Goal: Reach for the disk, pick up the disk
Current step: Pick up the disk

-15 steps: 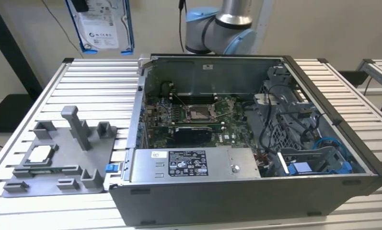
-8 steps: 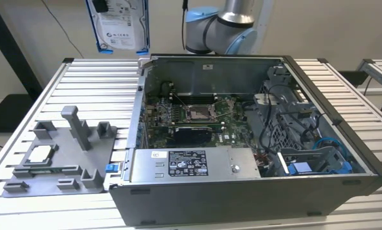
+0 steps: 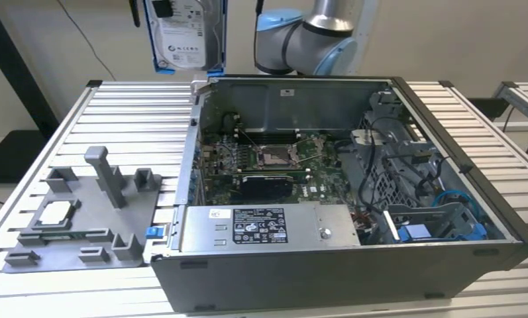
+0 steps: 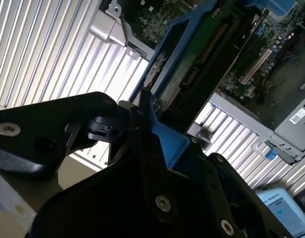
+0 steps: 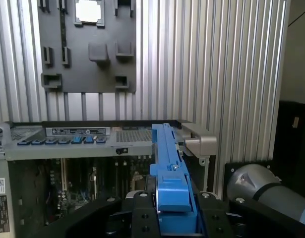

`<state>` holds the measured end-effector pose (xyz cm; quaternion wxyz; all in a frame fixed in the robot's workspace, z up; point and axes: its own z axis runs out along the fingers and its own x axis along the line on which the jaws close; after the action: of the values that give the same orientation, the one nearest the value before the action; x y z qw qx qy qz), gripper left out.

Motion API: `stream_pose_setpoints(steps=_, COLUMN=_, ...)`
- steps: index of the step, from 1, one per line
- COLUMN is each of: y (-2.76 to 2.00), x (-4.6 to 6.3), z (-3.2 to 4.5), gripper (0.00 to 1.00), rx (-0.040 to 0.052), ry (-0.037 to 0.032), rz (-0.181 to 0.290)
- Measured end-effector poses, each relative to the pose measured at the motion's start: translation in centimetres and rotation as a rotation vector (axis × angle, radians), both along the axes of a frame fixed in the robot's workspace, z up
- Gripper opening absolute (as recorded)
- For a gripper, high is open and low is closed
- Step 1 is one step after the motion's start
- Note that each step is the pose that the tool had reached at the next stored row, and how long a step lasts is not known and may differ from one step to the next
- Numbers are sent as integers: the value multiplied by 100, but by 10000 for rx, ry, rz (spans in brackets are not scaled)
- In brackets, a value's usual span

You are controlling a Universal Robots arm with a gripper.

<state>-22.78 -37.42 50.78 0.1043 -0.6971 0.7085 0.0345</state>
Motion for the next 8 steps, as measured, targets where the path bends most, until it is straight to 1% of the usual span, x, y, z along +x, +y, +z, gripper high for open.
stream_pose_setpoints(steps=8, y=0, x=364, z=0, gripper=0, rx=0, ry=76, rz=0)
